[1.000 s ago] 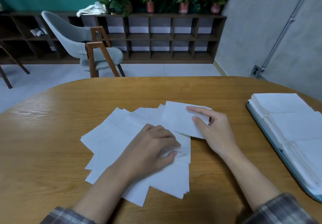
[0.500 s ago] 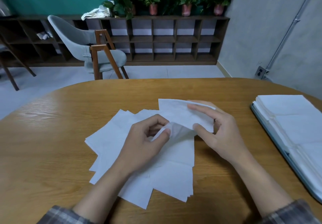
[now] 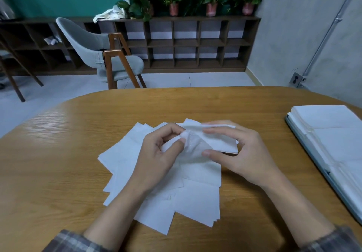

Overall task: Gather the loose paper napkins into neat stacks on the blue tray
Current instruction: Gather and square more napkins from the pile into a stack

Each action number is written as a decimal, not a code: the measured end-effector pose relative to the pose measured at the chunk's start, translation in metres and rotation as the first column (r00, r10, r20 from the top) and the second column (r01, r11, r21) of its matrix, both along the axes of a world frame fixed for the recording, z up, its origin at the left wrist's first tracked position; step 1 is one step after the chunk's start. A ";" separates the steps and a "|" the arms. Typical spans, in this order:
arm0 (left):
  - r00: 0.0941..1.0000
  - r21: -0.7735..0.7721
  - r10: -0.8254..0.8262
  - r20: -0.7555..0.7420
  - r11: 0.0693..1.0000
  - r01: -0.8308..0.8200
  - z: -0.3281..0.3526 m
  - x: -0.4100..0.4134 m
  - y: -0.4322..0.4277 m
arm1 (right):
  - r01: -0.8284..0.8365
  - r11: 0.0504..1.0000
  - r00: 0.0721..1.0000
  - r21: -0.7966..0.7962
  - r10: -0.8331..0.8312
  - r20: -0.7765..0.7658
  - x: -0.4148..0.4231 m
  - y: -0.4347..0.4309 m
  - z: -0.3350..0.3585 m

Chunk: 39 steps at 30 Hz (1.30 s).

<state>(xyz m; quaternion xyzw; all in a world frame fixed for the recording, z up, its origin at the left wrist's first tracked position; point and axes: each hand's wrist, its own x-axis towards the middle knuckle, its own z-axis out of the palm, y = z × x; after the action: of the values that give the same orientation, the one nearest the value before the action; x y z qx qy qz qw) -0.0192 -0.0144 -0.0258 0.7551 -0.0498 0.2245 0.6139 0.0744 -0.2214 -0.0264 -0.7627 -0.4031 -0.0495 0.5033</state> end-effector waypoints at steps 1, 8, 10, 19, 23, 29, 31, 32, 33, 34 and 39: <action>1.000 0.003 0.003 -0.005 1.000 -0.003 0.000 0.000 0.000 | 0.003 1.000 1.000 -0.002 -0.003 -0.004 -0.001 0.002 -0.002; 1.000 0.194 0.014 -0.019 0.981 -0.010 0.002 -0.004 -0.002 | 0.090 0.996 0.996 -0.014 -0.090 0.007 -0.002 0.009 -0.010; 0.996 0.304 0.089 -0.001 0.949 -0.085 0.001 -0.002 -0.002 | 0.096 0.995 0.995 -0.018 -0.096 0.001 -0.003 0.009 -0.008; 0.994 -0.027 0.106 0.017 0.994 -0.105 0.010 -0.001 0.014 | 0.192 0.981 0.942 0.019 -0.179 -0.282 0.005 -0.008 0.015; 0.999 -0.202 0.043 0.014 0.979 -0.039 0.009 -0.001 0.018 | 0.135 0.990 0.930 0.033 -0.116 -0.349 0.003 -0.007 0.012; 0.993 -0.261 0.082 -0.079 0.960 -0.100 0.004 0.000 0.005 | -0.009 0.976 0.837 0.216 0.126 -0.532 -0.005 0.001 0.013; 0.988 -0.245 0.091 -0.123 0.962 -0.119 0.004 0.000 -0.001 | 0.056 0.964 0.821 0.261 0.104 -0.562 -0.008 0.008 0.009; 0.985 -0.239 0.096 -0.143 0.962 -0.129 0.004 0.001 -0.002 | 0.106 0.955 0.813 0.277 0.077 -0.577 -0.009 0.010 0.007; 0.983 -0.230 0.101 -0.151 0.964 -0.135 0.004 0.001 -0.003 | 0.145 0.947 0.804 0.286 0.056 -0.592 -0.009 0.011 0.006; 0.981 -0.216 0.111 -0.158 0.966 -0.144 0.004 0.002 -0.003 | 0.168 0.943 0.797 0.289 0.043 -0.602 -0.009 0.011 0.006; 0.966 -0.151 0.163 -0.202 0.969 -0.195 0.001 0.005 -0.002 | 0.206 0.933 0.801 0.295 0.012 -0.598 -0.008 0.011 0.008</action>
<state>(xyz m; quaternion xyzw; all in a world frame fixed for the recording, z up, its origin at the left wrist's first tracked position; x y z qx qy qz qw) -0.0146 -0.0165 -0.0245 0.7192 0.0965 0.2102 0.6552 0.0661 -0.2103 -0.0185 -0.6595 -0.1712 0.0939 0.7259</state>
